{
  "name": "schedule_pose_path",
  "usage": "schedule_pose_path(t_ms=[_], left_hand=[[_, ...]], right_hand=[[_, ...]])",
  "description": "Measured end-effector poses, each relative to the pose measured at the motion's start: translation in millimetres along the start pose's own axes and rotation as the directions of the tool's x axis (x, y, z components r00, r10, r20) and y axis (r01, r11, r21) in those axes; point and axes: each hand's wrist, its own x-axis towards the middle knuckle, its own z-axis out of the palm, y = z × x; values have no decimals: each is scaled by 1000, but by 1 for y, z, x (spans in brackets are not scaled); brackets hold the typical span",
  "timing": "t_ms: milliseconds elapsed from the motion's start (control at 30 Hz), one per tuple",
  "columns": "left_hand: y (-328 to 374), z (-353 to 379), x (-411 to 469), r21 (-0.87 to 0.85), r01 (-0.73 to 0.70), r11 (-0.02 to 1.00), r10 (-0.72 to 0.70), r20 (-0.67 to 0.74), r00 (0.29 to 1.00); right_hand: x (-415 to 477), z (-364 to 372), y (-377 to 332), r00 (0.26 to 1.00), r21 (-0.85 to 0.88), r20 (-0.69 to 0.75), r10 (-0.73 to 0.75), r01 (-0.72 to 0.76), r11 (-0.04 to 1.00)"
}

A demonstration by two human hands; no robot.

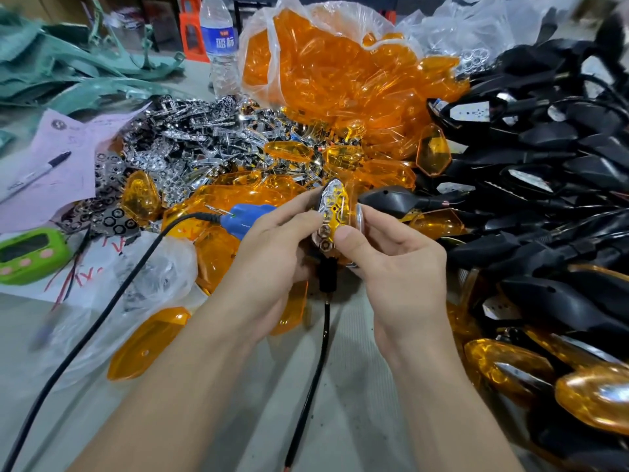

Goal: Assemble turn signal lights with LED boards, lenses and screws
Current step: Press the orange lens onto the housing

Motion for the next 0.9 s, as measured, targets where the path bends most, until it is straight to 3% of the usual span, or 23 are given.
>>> schedule_pose_path(t_ms=[167,567,900], left_hand=[[3,-4,1,-69,67,995,-69,-24,997],[6,-5,2,-251,113,961,-112,18,994],[5,6,0,-277,43,960,-71,-93,993]], right_hand=[[-1,-1,0,994,-47,-73,-76,72,996],[-8,5,-8,993,-172,-30,-110,103,980],[-11,9,-7,981,-367,-69,-179,142,919]])
